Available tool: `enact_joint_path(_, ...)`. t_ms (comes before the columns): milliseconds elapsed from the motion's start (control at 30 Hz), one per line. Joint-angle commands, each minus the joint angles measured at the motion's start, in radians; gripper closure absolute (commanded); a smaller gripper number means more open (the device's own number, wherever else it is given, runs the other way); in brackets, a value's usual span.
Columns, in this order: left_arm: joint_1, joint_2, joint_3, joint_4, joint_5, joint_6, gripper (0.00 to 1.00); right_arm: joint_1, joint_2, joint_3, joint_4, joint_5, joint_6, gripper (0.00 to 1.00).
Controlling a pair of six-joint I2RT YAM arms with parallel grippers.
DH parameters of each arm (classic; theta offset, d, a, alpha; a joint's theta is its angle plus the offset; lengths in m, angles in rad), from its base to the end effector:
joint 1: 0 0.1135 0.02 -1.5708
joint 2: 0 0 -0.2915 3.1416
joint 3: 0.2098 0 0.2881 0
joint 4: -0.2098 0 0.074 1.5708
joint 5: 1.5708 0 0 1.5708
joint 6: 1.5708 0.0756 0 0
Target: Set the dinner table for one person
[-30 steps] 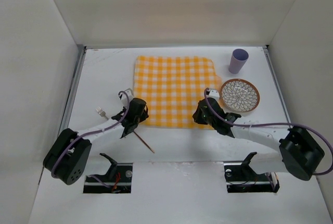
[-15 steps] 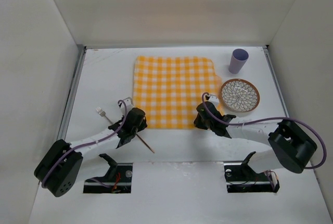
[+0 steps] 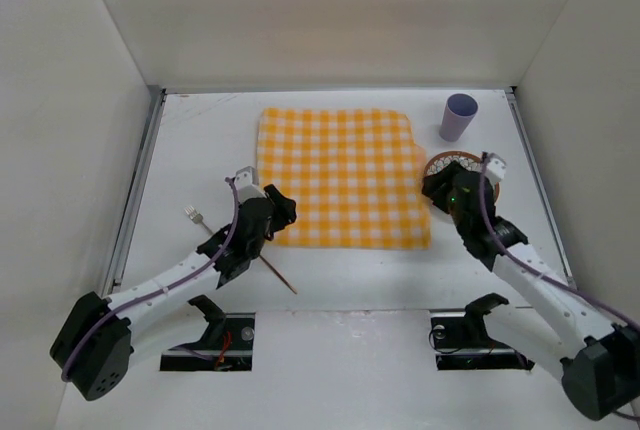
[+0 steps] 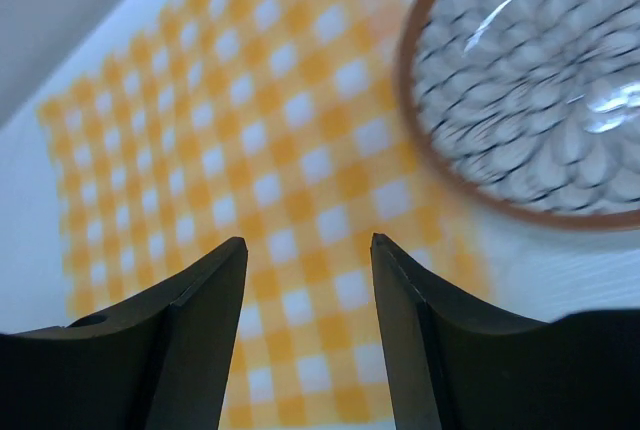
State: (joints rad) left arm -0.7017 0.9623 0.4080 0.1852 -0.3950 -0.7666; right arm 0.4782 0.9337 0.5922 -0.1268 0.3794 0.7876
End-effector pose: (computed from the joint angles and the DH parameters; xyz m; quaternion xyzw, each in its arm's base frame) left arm 0.2163 -0.1447 0.2035 -0.1371 0.8048 -0.2512 0.5200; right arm 0.2445 0.0952 0.2449 0.2265 0.8114 0.1747 0.5097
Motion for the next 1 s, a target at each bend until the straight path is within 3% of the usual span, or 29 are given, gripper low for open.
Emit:
enact_joint_path(0, -0.011, 0.001, 0.046, 0.178, -0.024, 0.084, 0.54, -0.149, -0.076, 0.000, -0.109, 0.053, 0.018, 0.41)
enact_joint_path(300, 0.087, -0.048, -0.086, 0.359, -0.051, 0.135, 0.51, -0.542, -0.081, -0.071, -0.168, 0.102, 0.013, 0.37)
enact_joint_path(500, 0.178, -0.108, -0.150, 0.364, -0.041, 0.086, 0.50, -0.591, 0.043, -0.086, -0.041, -0.005, 0.038, 0.37)
enact_joint_path(767, 0.201, -0.108, -0.161, 0.369, -0.011, 0.062, 0.49, -0.583, 0.270, -0.061, 0.087, -0.074, 0.108, 0.37)
enact_joint_path(967, 0.209, -0.077, -0.169, 0.395, -0.010, 0.052, 0.48, -0.606, 0.353, -0.097, 0.236, -0.154, 0.157, 0.48)
